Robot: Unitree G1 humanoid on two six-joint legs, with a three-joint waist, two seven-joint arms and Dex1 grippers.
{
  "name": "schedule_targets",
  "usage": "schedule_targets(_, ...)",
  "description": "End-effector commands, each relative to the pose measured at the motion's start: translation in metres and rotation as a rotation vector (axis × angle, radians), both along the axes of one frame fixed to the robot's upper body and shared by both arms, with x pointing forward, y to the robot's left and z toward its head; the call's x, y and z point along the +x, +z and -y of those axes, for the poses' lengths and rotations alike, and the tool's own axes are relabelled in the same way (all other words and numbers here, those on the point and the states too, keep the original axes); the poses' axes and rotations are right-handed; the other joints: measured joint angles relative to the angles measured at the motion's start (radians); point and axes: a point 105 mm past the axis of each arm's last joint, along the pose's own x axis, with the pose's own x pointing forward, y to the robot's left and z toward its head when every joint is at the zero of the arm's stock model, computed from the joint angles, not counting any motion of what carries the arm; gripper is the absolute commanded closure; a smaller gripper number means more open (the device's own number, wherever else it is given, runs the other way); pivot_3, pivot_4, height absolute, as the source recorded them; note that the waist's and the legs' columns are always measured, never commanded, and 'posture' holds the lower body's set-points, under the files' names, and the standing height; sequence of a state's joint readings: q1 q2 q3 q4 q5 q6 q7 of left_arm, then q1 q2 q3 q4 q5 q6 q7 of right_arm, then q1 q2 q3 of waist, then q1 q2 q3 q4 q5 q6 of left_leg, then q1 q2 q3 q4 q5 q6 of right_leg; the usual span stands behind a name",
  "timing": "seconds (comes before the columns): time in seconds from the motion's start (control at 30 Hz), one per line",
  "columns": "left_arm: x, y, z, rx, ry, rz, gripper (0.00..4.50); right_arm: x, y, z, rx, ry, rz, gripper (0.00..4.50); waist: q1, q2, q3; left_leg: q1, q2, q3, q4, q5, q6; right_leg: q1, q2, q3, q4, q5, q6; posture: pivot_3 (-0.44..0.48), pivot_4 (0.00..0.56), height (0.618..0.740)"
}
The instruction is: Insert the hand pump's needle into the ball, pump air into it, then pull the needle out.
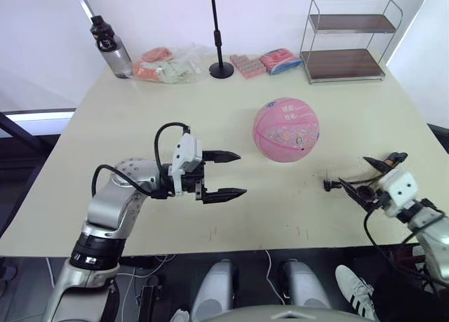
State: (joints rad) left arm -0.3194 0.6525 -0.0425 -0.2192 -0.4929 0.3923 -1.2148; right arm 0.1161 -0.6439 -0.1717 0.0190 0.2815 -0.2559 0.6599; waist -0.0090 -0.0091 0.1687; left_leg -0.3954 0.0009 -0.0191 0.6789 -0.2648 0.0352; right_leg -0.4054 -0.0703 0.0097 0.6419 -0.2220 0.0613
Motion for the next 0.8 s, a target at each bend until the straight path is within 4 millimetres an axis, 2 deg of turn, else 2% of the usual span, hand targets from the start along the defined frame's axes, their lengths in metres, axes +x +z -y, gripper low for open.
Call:
schedule_targets(0.03, 0.002, 0.006, -0.009, 0.000, 0.028, 0.052, 0.00, -0.013, 0.014, 0.011, 0.028, 0.009, 0.000, 0.06, 0.000, 0.000, 0.000, 0.000, 0.000, 0.001, 0.000, 0.000, 0.000, 0.000, 0.000, 0.000, 0.000, 0.000, 0.000, 0.000, 0.150, 0.740)
schedule_targets(0.2, 0.003, 0.002, -0.024, -0.023, 0.090, 0.056, 0.00, -0.039, 0.011, 0.025, 0.087, 0.010, -0.075, 0.06, -0.001, 0.000, 0.000, 0.000, 0.001, 0.003, 0.000, 0.000, 0.001, -0.001, 0.001, 0.002, 0.000, 0.000, 0.000, 0.000, 0.150, 0.740)
schedule_targets(0.33, 0.000, -0.003, -0.040, -0.043, 0.146, 0.050, 0.00, -0.050, 0.001, 0.044, 0.117, -0.039, -0.121, 0.06, -0.002, 0.000, 0.000, 0.001, 0.002, 0.006, 0.000, -0.001, 0.001, -0.001, 0.000, 0.004, 0.000, 0.000, 0.000, 0.000, 0.150, 0.740)
schedule_targets(0.63, -0.009, -0.025, -0.078, -0.018, 0.261, 0.015, 0.00, -0.058, -0.015, 0.076, 0.131, -0.072, -0.151, 0.06, -0.001, 0.000, 0.000, 0.000, 0.002, 0.009, -0.001, -0.001, 0.002, -0.004, 0.001, 0.007, 0.000, 0.000, 0.000, 0.000, 0.150, 0.740)
schedule_targets(0.8, -0.011, -0.046, -0.103, 0.001, 0.403, -0.015, 0.00, -0.058, -0.019, 0.087, 0.167, -0.058, -0.148, 0.06, -0.003, 0.000, 0.000, 0.001, 0.003, 0.011, -0.001, -0.001, 0.002, -0.004, 0.000, 0.008, 0.000, 0.000, 0.000, 0.000, 0.150, 0.740)
